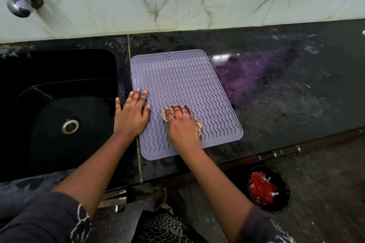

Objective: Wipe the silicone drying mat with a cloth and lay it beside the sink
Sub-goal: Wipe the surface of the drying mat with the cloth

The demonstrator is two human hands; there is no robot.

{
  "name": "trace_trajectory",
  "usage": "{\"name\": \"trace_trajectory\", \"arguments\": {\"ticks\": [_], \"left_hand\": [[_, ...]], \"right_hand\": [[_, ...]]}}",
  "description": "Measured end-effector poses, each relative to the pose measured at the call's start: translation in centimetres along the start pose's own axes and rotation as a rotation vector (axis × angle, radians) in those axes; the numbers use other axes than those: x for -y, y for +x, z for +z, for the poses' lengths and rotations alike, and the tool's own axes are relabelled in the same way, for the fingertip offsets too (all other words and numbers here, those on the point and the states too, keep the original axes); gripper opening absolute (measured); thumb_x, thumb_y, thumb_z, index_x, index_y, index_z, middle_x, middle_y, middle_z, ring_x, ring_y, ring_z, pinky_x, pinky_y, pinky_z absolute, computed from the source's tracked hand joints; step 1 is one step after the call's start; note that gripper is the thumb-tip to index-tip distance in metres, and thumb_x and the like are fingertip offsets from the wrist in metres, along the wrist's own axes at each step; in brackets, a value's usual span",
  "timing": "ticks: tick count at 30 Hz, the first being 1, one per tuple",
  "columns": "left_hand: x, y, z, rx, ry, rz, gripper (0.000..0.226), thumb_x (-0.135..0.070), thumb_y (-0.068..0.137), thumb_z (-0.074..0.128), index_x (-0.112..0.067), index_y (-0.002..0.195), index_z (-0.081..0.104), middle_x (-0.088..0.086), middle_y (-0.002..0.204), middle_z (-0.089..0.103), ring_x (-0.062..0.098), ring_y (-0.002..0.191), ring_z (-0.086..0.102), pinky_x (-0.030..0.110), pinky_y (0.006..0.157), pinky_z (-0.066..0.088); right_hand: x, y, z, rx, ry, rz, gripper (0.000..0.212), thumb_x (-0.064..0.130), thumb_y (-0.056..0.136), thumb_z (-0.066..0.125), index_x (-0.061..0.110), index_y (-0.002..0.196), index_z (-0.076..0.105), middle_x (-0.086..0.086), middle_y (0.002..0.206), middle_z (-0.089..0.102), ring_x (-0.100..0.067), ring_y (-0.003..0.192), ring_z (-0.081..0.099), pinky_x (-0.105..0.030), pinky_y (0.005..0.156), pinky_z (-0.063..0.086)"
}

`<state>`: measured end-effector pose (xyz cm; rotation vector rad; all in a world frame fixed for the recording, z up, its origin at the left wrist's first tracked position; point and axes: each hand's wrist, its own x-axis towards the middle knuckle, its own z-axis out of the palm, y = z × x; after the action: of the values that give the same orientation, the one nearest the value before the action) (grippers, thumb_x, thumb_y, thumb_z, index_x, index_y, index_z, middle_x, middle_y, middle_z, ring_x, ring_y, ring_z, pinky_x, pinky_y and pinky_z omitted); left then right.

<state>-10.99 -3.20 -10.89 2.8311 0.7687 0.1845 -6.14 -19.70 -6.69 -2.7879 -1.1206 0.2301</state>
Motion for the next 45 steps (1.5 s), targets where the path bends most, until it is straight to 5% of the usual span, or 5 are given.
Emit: {"name": "trace_trajectory", "arguments": {"ticks": [10,22,29,35,45], "left_hand": [[0.0,0.0,-0.1,0.003,0.000,0.010,0.056,-0.047,0.098,0.020,-0.029,0.150,0.013,-0.002,0.158,0.015,0.016,0.146,0.009,0.049,0.114,-0.007],[0.2,0.1,0.1,-0.003,-0.009,0.014,0.056,-0.047,0.097,0.021,-0.028,0.149,0.015,-0.002,0.158,0.016,0.017,0.146,0.010,0.050,0.113,-0.006],[0.1,0.1,0.1,-0.003,-0.008,0.015,0.056,-0.047,0.097,0.020,-0.028,0.149,0.015,-0.002,0.158,0.016,0.017,0.146,0.010,0.049,0.113,-0.007],[0.1,0.1,0.1,-0.013,-0.001,0.019,0.056,-0.048,0.097,0.021,-0.028,0.149,0.016,-0.002,0.158,0.017,0.017,0.146,0.011,0.049,0.113,-0.007],[0.1,0.1,0.0,-0.003,-0.010,0.005,0.056,-0.048,0.097,0.021,-0.029,0.149,0.015,-0.003,0.158,0.016,0.016,0.146,0.010,0.050,0.113,-0.006]], "right_hand": [[-2.6,-5.5,-2.9,0.047,0.195,-0.013,0.035,0.022,0.090,0.054,0.026,0.125,0.054,-0.003,0.107,0.066,-0.018,0.088,0.061,-0.033,0.078,0.049],[-3.0,-4.9,-0.7,0.013,0.027,-0.068,0.049,0.018,0.095,0.040,0.018,0.143,0.029,-0.009,0.147,0.037,-0.025,0.135,0.032,-0.041,0.108,0.034],[-5.2,-3.8,-4.3,-0.018,0.923,0.105,0.046,0.007,0.090,0.050,0.030,0.130,0.049,0.004,0.091,0.062,0.004,0.055,0.056,-0.010,0.048,0.044],[-1.9,0.6,0.4,-0.093,0.298,-0.035,0.056,0.011,0.090,0.048,0.028,0.141,0.032,-0.003,0.145,0.039,-0.019,0.131,0.036,-0.040,0.107,0.034],[-0.5,-5.8,1.4,-0.059,0.062,-0.030,0.053,0.014,0.095,0.040,0.013,0.144,0.022,-0.015,0.149,0.031,-0.031,0.138,0.026,-0.042,0.109,0.033]]}}
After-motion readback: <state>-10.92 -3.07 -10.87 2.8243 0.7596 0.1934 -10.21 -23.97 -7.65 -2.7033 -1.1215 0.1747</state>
